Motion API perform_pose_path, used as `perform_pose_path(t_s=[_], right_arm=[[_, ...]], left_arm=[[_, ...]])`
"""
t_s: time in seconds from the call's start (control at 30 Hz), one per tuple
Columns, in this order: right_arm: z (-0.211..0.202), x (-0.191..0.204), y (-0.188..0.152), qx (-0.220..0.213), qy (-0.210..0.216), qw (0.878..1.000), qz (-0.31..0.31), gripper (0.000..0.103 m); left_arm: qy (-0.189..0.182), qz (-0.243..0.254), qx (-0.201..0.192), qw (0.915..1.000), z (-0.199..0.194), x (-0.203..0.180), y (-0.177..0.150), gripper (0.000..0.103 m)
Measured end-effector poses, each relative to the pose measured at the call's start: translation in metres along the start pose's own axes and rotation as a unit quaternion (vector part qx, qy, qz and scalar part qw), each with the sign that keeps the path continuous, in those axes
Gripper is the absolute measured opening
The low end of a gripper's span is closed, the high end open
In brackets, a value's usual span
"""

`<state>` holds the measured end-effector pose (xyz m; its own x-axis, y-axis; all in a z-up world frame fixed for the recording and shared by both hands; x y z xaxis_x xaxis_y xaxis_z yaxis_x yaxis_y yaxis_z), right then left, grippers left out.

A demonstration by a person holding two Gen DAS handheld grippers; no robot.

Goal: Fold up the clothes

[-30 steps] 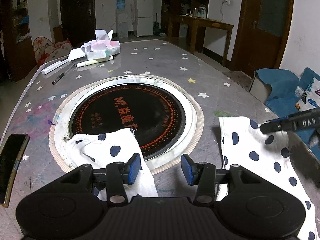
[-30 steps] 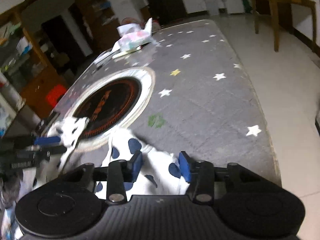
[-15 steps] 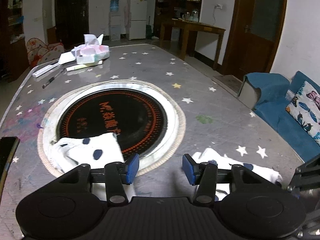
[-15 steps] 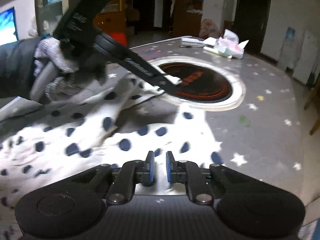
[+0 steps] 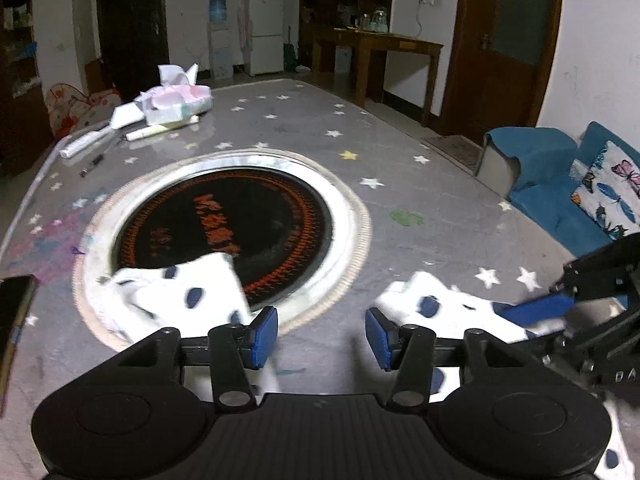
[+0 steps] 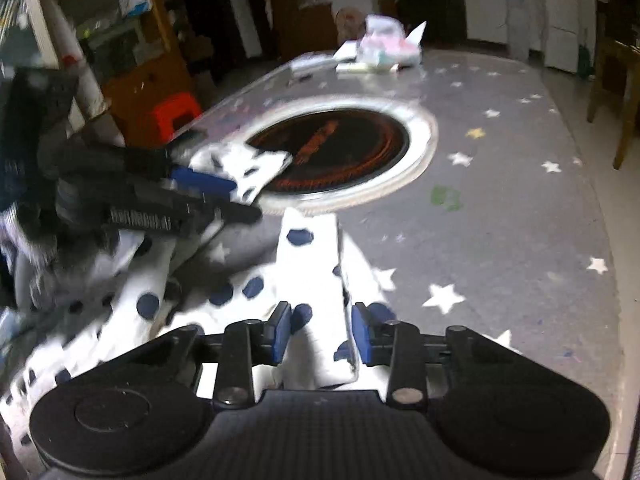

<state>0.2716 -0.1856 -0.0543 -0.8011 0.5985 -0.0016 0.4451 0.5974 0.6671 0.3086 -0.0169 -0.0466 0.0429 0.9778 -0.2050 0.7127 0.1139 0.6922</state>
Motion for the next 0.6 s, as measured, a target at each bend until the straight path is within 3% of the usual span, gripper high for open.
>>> perform_pose_path(t_s=[0.03, 0.1, 0.2, 0.37, 0.43, 0.5, 0.57, 0.6], right_arm=[[0.003, 0.002, -0.002, 0.01, -0.005, 1.0, -0.011, 0.019], [0.003, 0.002, -0.003, 0.024, -0.021, 0.999, -0.033, 0.017], [-0.008, -0.006, 0.007, 0.025, -0.082, 0.992, -0.091, 0.017], [-0.021, -0.044, 0.031, 0.026, -0.226, 0.957, -0.178, 0.017], [-0.022, -0.062, 0.04, 0.028, -0.275, 0.942, -0.189, 0.018], [-0.02, -0.084, 0.046, 0.03, -0.312, 0.932, -0.182, 0.026], [-0.018, -0.094, 0.048, 0.03, -0.323, 0.931, -0.169, 0.028], [-0.019, -0.095, 0.048, 0.023, -0.315, 0.936, -0.154, 0.028]], left_arm=[[0.006, -0.002, -0.001, 1.0, 0.0, 0.006, 0.002, 0.052], [0.018, -0.009, -0.004, 0.9998, 0.0, 0.017, 0.005, 0.052], [0.034, -0.025, -0.013, 0.999, 0.001, 0.035, 0.011, 0.052], [0.046, -0.057, -0.031, 0.9968, -0.007, 0.058, 0.023, 0.052], [0.053, -0.07, -0.041, 0.9953, -0.014, 0.069, 0.028, 0.052], [0.064, -0.085, -0.05, 0.9931, -0.022, 0.084, 0.031, 0.052], [0.076, -0.096, -0.056, 0.9908, -0.03, 0.1, 0.032, 0.052], [0.081, -0.098, -0.054, 0.9904, -0.033, 0.107, 0.03, 0.05]])
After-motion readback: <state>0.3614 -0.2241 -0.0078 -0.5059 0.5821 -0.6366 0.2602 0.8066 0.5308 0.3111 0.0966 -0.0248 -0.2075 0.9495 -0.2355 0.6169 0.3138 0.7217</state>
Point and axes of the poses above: each gripper's, at about its wrist camera, not at the fingertips, and z roughly the way its jaws point, x to its left, y to its top, the point moved 9 cm from there along z, roughly the way its jaws point, and after that the axes turned 15 degrees about -z, right-handed, at the moved point
